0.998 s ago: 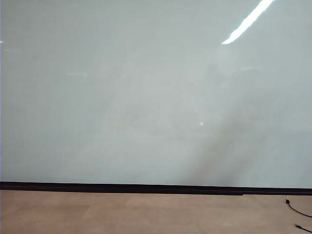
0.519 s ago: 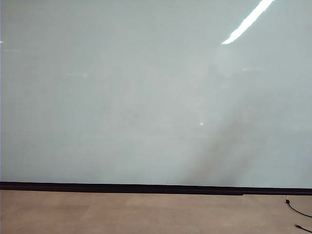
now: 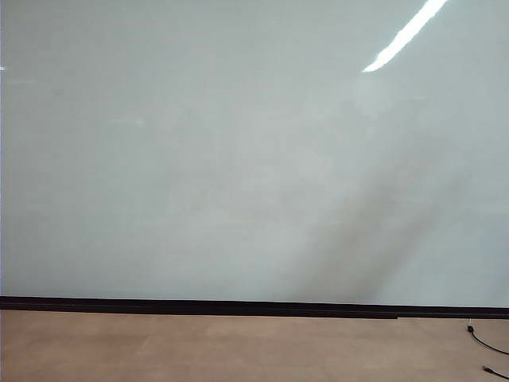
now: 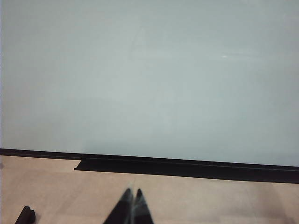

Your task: Pick up the pen on the shelf to the right of the whiteboard and draw a cross mark.

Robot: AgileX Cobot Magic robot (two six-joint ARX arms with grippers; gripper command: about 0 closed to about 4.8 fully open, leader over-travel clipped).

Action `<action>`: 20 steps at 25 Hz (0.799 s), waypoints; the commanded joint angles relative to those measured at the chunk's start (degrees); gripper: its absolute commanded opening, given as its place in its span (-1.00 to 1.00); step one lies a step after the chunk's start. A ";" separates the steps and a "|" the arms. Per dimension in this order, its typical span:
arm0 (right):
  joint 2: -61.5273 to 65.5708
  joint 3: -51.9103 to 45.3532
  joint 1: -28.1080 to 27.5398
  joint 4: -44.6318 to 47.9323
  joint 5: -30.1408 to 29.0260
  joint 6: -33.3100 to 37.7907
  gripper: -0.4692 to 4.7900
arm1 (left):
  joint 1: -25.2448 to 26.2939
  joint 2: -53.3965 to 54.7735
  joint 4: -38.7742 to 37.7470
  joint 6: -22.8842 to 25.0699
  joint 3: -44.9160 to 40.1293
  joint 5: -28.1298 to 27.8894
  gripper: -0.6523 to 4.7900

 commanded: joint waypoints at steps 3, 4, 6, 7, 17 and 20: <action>0.09 0.31 0.00 1.09 8.07 -1.73 -0.75 | 0.00 0.02 0.28 0.26 0.17 0.20 -0.78; 0.09 0.28 -0.02 1.49 9.01 -1.99 -0.66 | 0.00 0.02 0.28 0.24 0.17 0.22 -0.78; 0.09 0.28 -0.07 1.49 8.72 -3.13 -0.47 | 0.00 0.02 0.28 0.26 0.17 0.22 -0.78; 0.09 0.28 -0.07 1.44 8.52 -3.23 -0.42 | 0.00 0.02 0.28 0.24 0.17 0.22 -0.78; 2.27 0.31 -1.60 2.47 7.10 -6.67 0.18 | 0.00 0.02 0.28 0.24 0.17 0.22 -0.78; 6.51 0.31 -4.44 8.07 3.23 -7.21 0.40 | 0.00 0.02 0.28 0.24 0.17 0.22 -0.78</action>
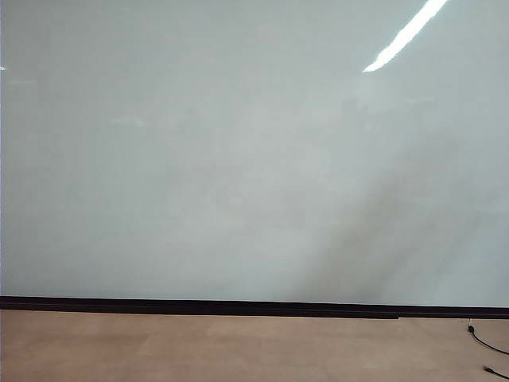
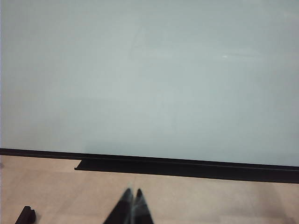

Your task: Pick up the pen on the shelf to the right of the whiteboard and draw a cross mark.

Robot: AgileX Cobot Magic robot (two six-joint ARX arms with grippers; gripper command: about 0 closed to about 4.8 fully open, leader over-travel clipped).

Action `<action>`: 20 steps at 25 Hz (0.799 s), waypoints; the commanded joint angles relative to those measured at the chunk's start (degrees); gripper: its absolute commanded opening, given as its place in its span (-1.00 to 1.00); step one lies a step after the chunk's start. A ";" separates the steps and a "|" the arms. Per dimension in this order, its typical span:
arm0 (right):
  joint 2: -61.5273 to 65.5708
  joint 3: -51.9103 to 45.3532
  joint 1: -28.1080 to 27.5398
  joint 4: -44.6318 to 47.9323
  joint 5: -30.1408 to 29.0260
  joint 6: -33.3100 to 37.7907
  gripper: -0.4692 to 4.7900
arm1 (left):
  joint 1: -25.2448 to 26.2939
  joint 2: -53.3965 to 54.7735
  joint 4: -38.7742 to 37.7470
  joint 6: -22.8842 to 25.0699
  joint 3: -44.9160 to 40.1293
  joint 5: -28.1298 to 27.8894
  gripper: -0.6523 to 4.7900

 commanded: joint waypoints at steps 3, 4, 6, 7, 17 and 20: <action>5.75 0.33 -3.17 9.94 -3.87 -0.57 0.48 | 0.00 0.02 0.28 0.24 0.17 0.22 -0.78; 6.91 0.44 -3.91 11.04 -4.72 -0.81 0.52 | 0.00 0.02 0.28 0.26 0.17 0.22 -0.78; 9.94 0.50 -5.90 13.88 -6.27 -1.57 0.55 | 0.00 0.02 0.28 0.26 0.17 0.22 -0.78; 11.37 0.50 -6.82 15.26 -7.37 -2.08 0.55 | 0.00 0.02 0.28 0.24 0.17 0.22 -0.78; 34.45 1.20 -23.04 40.79 -32.28 -0.04 0.70 | 0.00 0.02 0.28 0.24 0.17 0.20 -0.78; 40.70 2.40 -25.27 45.09 -36.87 -0.07 0.72 | 0.00 0.02 0.28 0.24 0.17 0.22 -0.78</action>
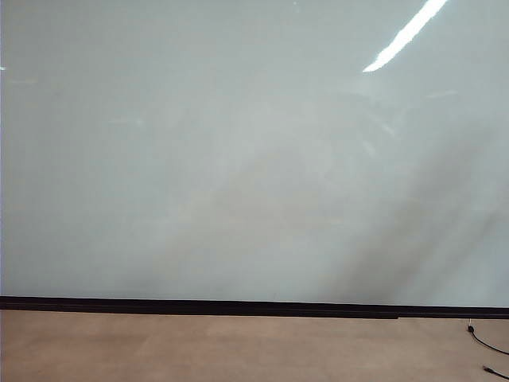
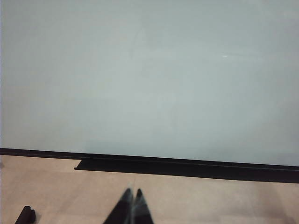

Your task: Pick up the pen on the shelf to the right of the whiteboard and draw a cross mark.

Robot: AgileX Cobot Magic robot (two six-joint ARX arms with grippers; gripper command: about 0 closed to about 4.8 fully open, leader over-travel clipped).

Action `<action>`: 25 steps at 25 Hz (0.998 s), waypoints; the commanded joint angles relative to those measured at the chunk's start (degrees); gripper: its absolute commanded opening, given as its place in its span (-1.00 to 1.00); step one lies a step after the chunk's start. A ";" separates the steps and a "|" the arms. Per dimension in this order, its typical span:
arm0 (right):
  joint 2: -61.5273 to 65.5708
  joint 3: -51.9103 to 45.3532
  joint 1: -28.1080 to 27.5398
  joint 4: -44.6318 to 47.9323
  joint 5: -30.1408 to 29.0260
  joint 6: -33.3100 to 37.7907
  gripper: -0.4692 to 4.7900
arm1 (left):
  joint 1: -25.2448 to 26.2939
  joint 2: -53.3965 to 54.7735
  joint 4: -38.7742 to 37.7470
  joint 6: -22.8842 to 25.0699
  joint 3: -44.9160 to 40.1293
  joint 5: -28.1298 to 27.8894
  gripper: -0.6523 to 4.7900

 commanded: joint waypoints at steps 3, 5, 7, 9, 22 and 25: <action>12.11 3.23 -1.44 12.20 -6.60 0.33 0.80 | 0.00 0.00 0.28 0.24 0.17 0.17 -0.78; 19.43 5.62 -1.40 16.26 -8.59 1.62 0.82 | 0.00 0.00 0.28 0.26 0.17 0.20 -0.78; 24.87 7.54 -1.33 18.97 -9.31 2.62 0.82 | 0.00 0.00 0.28 0.26 0.17 0.22 -0.78; 30.21 9.25 -1.20 22.27 -9.57 3.91 0.82 | 0.00 0.00 0.28 0.26 0.17 0.17 -0.78; 58.62 20.20 1.86 36.54 -11.89 10.36 0.80 | 0.00 0.00 0.28 0.26 0.17 0.20 -0.78; 60.94 22.73 3.30 36.54 -11.58 10.38 0.77 | 0.00 0.00 0.28 0.26 0.17 0.20 -0.78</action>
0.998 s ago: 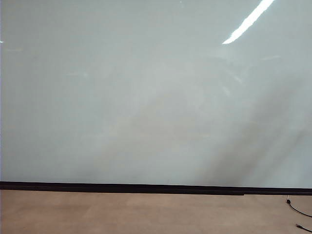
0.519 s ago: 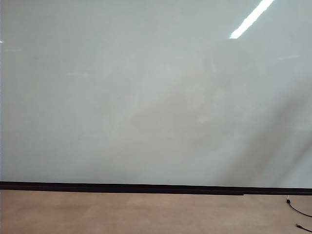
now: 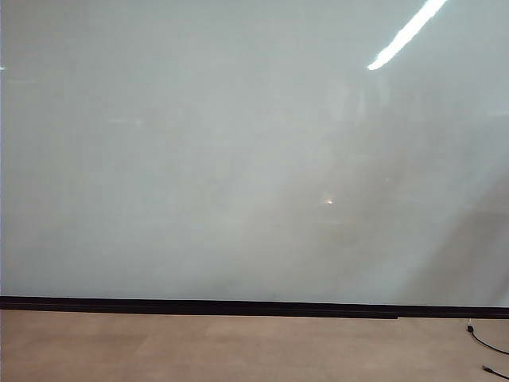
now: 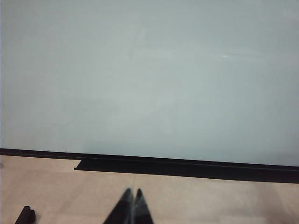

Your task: Pick up the pen on the shelf to the right of the whiteboard and draw a cross mark.

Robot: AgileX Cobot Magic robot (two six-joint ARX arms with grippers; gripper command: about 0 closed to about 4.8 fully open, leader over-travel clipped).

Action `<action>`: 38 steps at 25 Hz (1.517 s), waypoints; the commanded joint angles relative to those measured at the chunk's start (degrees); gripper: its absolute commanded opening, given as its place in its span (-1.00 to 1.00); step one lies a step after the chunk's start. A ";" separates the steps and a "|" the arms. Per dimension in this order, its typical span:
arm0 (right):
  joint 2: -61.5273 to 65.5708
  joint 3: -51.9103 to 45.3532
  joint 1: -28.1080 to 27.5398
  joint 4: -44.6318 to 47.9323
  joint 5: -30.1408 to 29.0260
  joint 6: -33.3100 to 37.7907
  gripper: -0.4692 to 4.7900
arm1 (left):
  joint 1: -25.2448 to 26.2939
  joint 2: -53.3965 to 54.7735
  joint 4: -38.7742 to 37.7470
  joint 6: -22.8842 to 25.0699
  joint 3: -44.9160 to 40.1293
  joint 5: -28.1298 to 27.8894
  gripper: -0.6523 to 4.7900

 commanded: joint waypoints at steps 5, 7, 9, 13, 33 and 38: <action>5.60 6.47 2.75 1.05 3.98 -0.48 0.73 | 0.00 0.00 0.28 0.24 0.17 0.22 -0.78; 6.21 6.84 2.93 1.05 5.46 -1.57 0.73 | 0.00 0.00 0.28 0.24 0.17 0.22 -0.78; 6.71 7.08 3.04 1.05 6.29 -2.43 0.73 | 0.00 0.00 0.26 0.24 0.17 0.20 -0.78; 8.33 7.63 3.02 1.07 6.08 -2.99 0.69 | 0.00 0.00 0.28 0.24 0.17 0.22 -0.78; 10.03 9.84 3.10 1.07 2.99 -2.95 0.34 | 0.00 0.00 0.28 0.24 0.17 0.20 -0.78; 10.03 9.94 3.02 1.07 2.38 -2.99 0.21 | 0.00 0.00 0.26 0.24 0.17 0.20 -0.78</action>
